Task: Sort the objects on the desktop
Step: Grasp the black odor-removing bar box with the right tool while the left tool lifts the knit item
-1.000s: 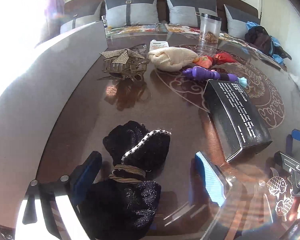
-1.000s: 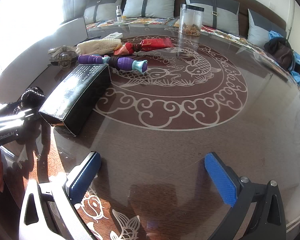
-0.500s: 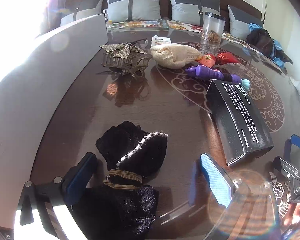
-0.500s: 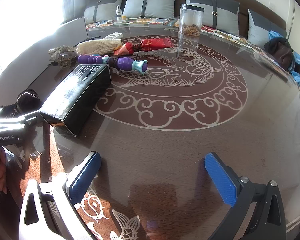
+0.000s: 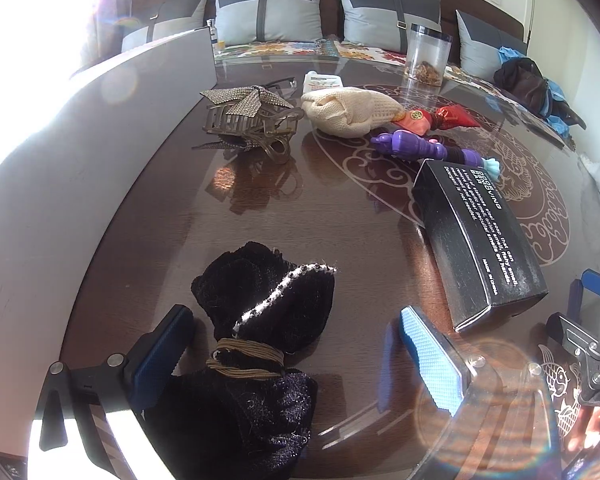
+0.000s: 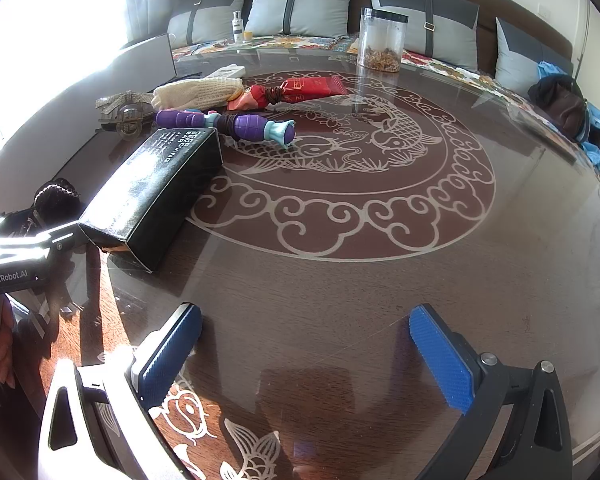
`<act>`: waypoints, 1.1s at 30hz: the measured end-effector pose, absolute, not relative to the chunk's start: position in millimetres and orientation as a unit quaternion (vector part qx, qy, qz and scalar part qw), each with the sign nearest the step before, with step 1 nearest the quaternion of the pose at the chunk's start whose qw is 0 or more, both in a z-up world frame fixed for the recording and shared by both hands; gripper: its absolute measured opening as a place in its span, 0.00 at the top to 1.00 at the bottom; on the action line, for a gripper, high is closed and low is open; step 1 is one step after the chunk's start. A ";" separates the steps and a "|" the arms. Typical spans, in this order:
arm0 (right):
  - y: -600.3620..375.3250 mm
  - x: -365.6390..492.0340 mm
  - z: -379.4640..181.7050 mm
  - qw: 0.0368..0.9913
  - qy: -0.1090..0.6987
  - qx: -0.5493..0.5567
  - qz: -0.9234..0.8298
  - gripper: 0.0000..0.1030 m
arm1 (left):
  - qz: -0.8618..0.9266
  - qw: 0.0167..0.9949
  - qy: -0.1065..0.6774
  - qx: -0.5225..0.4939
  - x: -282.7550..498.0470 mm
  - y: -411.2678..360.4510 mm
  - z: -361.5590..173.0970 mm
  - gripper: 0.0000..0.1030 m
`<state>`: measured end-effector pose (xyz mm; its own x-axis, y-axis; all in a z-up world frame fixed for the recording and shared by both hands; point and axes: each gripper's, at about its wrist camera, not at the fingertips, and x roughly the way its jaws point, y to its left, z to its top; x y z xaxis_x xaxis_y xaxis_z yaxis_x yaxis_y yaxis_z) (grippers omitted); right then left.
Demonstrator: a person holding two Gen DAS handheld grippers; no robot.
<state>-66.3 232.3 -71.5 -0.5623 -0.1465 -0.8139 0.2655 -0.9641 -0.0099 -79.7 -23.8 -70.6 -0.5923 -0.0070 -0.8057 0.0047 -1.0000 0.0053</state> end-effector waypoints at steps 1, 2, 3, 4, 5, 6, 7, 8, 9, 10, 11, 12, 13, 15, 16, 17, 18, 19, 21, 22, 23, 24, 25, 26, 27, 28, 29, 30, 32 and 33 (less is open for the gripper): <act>232.2 -66.3 -71.4 0.117 0.066 0.453 -0.881 0.00 | -0.892 0.003 -0.001 0.451 -79.6 -23.7 -70.6 0.00; 232.3 -66.3 -71.5 0.117 0.066 0.453 -0.881 0.00 | -0.892 0.003 -0.001 0.451 -79.7 -23.8 -70.6 0.00; 232.3 -66.3 -71.6 0.117 0.066 0.453 -0.881 0.00 | -0.892 0.003 -0.001 0.451 -79.7 -23.8 -70.7 0.00; 232.3 -66.3 -71.6 0.117 0.066 0.453 -0.881 0.00 | -0.892 0.003 -0.001 0.451 -79.7 -23.8 -70.7 0.00; 232.2 -66.3 -71.6 0.117 0.066 0.453 -0.881 0.00 | -0.892 0.003 -0.001 0.451 -79.7 -23.8 -70.8 0.00; 232.2 -66.3 -71.6 0.117 0.066 0.453 -0.881 0.00 | -0.892 0.003 -0.002 0.452 -79.7 -23.8 -70.8 0.00; 232.2 -66.4 -71.6 0.117 0.066 0.453 -0.881 0.00 | -0.892 0.003 -0.002 0.452 -79.7 -23.6 -70.9 0.00; 232.1 -66.4 -71.6 0.117 0.066 0.453 -0.881 0.00 | -0.892 0.002 -0.003 0.452 -80.0 -23.9 -70.4 0.00; 232.0 -66.6 -71.6 0.117 0.067 0.454 -0.881 0.00 | -0.891 -0.002 -0.003 0.453 -79.1 -25.0 -69.7 0.00; 231.9 -68.6 -71.2 0.121 0.069 0.459 -0.878 0.00 | -0.890 -0.011 -0.008 0.456 -78.7 -25.8 -69.1 0.00; 231.6 -72.1 -70.0 0.128 0.074 0.473 -0.869 0.00 | -0.887 -0.021 -0.013 0.461 -78.6 -27.3 -67.9 0.00; 230.5 -76.7 -68.5 0.131 0.074 0.489 -0.859 0.00 | -0.884 -0.028 -0.016 0.467 -79.9 -28.5 -67.2 0.00; 229.4 -81.6 -65.0 0.138 0.056 0.503 -0.851 0.03 | -0.881 -0.031 -0.017 0.472 -81.3 -29.7 -66.7 0.00; 221.4 -90.7 -51.6 0.160 0.004 0.508 -0.846 0.03 | -0.882 -0.033 -0.019 0.470 -81.6 -32.3 -65.5 0.06; 211.9 -96.4 -43.6 0.167 -0.012 0.505 -0.847 0.03 | -0.884 -0.034 -0.019 0.466 -81.1 -34.0 -63.5 0.17; 199.7 -102.9 -36.7 0.172 -0.021 0.504 -0.846 0.03 | -0.885 -0.035 -0.019 0.464 -80.8 -35.9 -61.5 0.24; 185.7 -110.1 -31.9 0.178 -0.027 0.506 -0.843 0.03 | -0.886 -0.036 -0.020 0.462 -80.0 -38.4 -59.0 0.43; 170.5 -118.3 -29.2 0.184 -0.032 0.513 -0.838 0.03 | -0.886 -0.038 -0.022 0.462 -78.7 -40.3 -57.2 0.58; 141.3 -133.9 -31.6 0.181 -0.022 0.540 -0.822 0.03 | -0.886 -0.041 -0.020 0.462 -77.5 -45.8 -56.4 0.65; 127.8 -140.2 -36.2 0.169 -0.003 0.556 -0.814 0.04 | -0.886 -0.041 -0.016 0.461 -76.7 -48.6 -56.2 0.67; 117.6 -144.1 -41.3 0.156 0.021 0.568 -0.808 0.05 | -0.887 -0.041 -0.010 0.460 -75.9 -51.3 -55.9 0.67; 109.7 -145.8 -45.1 0.145 0.043 0.574 -0.805 0.20 | -0.888 -0.044 -0.001 0.458 -74.7 -54.0 -54.6 0.69; 105.1 -145.1 -47.6 0.143 0.060 0.577 -0.802 0.40 | -0.889 -0.048 0.008 0.454 -72.8 -56.4 -52.1 0.69; 104.2 -143.1 -48.3 0.141 0.070 0.580 -0.800 0.42 | -0.892 -0.053 0.015 0.449 -70.4 -58.0 -48.3 0.69; 105.8 -139.6 -46.1 0.144 0.072 0.577 -0.800 0.43 | -0.895 -0.059 0.021 0.441 -67.6 -59.2 -43.1 0.70; 108.9 -134.8 -42.2 0.144 0.078 0.573 -0.803 0.43 | -0.898 -0.065 0.025 0.434 -64.7 -60.0 -37.1 0.70; 113.9 -130.3 -36.4 0.143 0.086 0.564 -0.809 0.43 | -0.901 -0.073 0.030 0.426 -61.0 -60.7 -30.2 0.70; 119.2 -125.4 -28.8 0.142 0.092 0.555 -0.814 0.43 | -0.903 -0.081 0.038 0.419 -57.5 -62.4 -22.2 0.70; 131.5 -117.2 -8.8 0.145 0.086 0.536 -0.827 0.43 | -0.906 -0.096 0.062 0.407 -50.1 -68.7 -5.3 0.70; 135.7 -114.8 3.4 0.147 0.080 0.527 -0.833 0.43 | -0.908 -0.098 0.075 0.400 -46.7 -74.3 5.2 0.70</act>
